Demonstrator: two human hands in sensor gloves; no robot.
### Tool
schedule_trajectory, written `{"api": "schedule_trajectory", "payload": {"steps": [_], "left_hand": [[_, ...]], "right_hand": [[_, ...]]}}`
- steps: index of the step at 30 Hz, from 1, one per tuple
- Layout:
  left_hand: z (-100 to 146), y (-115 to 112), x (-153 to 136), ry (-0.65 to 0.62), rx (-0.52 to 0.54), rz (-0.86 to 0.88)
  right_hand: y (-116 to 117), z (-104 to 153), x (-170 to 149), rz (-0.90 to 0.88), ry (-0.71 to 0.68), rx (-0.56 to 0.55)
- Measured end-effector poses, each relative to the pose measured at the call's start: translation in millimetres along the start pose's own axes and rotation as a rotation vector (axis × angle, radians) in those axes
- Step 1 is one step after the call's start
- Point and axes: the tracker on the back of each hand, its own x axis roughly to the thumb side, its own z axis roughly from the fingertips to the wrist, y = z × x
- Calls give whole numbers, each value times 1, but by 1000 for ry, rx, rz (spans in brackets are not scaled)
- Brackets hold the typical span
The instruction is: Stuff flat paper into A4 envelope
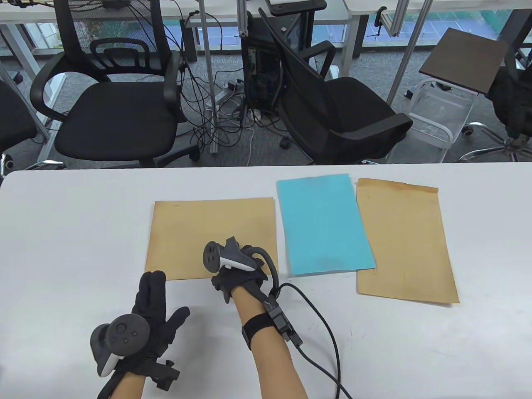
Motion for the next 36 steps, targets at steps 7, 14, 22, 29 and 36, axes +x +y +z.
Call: {"api": "schedule_trajectory", "payload": {"steps": [7, 14, 22, 29, 36], "left_hand": [[0, -9, 3, -11, -87, -73], [-1, -17, 2, 3, -134, -97], [-1, -20, 7, -21, -165, -180], [1, -24, 12, -32, -193, -244], [2, -28, 10, -12, -224, -280]], "right_hand": [[-12, 25, -16, -47, -54, -137], [-22, 75, -70, -134, -67, -277], [-5, 138, -142, -217, -37, -375], [16, 190, -211, -232, 70, -461], [32, 233, -292, -311, 318, -506]]}}
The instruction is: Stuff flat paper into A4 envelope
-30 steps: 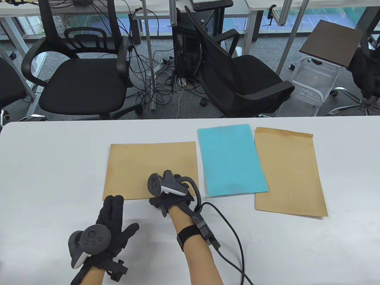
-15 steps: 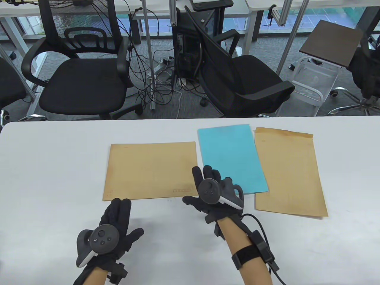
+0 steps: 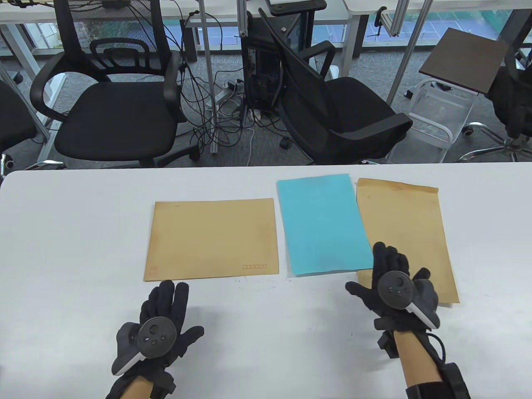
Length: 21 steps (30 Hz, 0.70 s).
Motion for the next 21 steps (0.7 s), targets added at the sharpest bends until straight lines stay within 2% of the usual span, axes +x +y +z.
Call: {"api": "schedule_trajectory", "payload": {"steps": [5, 10, 12, 17, 21], "left_hand": [[-1, -4, 1, 5, -22, -17], [-1, -5, 1, 20, -34, -10], [-1, -5, 1, 22, -39, -9], [-2, -7, 1, 23, -59, -9], [-4, -10, 0, 33, -74, -3]], "right_hand": [[-11, 7, -58, 28, 208, -3], [-13, 10, -98, 40, 378, -4], [-11, 10, -116, 48, 465, 32], [3, 8, -139, -78, 595, 109], [2, -2, -132, -40, 575, 82]]}}
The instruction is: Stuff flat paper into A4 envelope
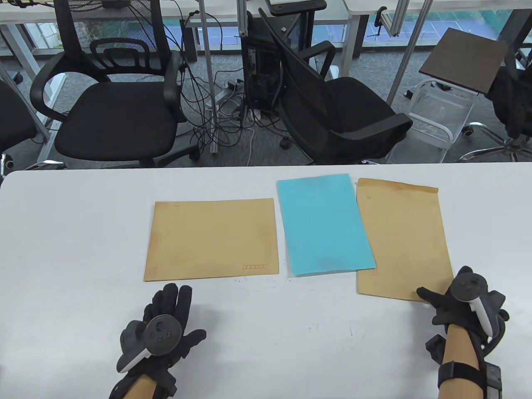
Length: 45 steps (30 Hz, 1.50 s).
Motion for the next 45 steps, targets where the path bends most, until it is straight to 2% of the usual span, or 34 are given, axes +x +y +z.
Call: {"api": "schedule_trajectory", "payload": {"steps": [4, 9, 14, 16, 18, 21, 26, 31, 35, 40, 43, 45], "left_hand": [[-1, -1, -1, 17, -2, 0], [-1, 0, -2, 21, 12, 10], [-1, 1, -1, 17, 15, 1], [0, 2, -1, 13, 25, 7], [-1, 2, 0, 11, 28, 12], [-1, 2, -1, 10, 24, 13], [0, 4, 1, -6, 39, 27], [1, 5, 2, -19, 44, 28], [3, 9, 3, -31, 67, 33], [7, 14, 6, -50, 106, 21], [9, 17, 9, -65, 148, -20], [10, 19, 11, -76, 172, -56]], "right_hand": [[-2, -3, 9, 100, 8, -26], [-5, -3, 18, 127, 2, -18], [-8, 1, 22, 138, 12, -117], [-12, 4, 20, 100, 15, -196], [-19, 9, 16, 4, 32, -240], [-29, 15, 11, -48, 28, -302], [-56, 33, 4, -202, 8, -450], [-78, 49, 5, -338, -36, -543], [-86, 59, 9, -490, -90, -611], [-84, 66, 21, -728, -212, -600], [-78, 66, 36, -933, -359, -477], [-74, 67, 48, -1000, -419, -403]]}}
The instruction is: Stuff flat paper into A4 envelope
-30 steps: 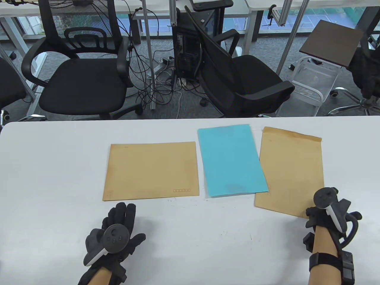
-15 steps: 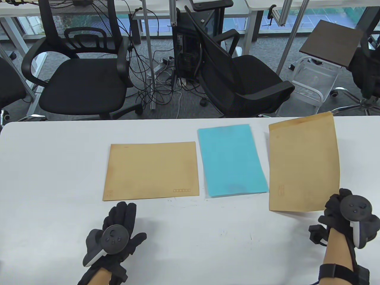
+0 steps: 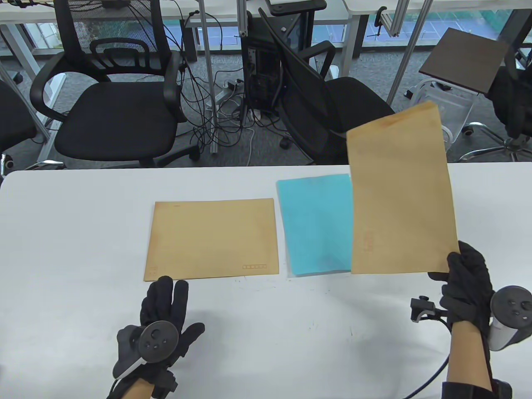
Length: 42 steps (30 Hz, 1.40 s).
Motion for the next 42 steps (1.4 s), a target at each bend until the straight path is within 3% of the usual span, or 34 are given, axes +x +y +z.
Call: {"api": "schedule_trajectory", "payload": {"steps": [6, 12, 18, 21, 24, 31, 42], "left_hand": [[4, 4, 8, -41, 26, -81], [5, 5, 10, -44, 27, -100], [5, 6, 10, -46, 25, -96], [5, 7, 8, -41, 27, -88], [5, 7, 7, -37, 23, -79], [5, 6, 7, -33, -1, -68], [3, 5, 6, -16, -32, -60]], "right_hand": [[56, 6, 8, -150, 5, 415], [112, 19, 9, -126, 8, 731], [169, 29, 12, -41, 28, 1045], [197, 33, 19, 147, -28, 1156], [223, 41, 27, 352, -126, 1193], [269, 60, 28, 644, -276, 1227], [285, 68, 14, 714, -279, 1297]]}}
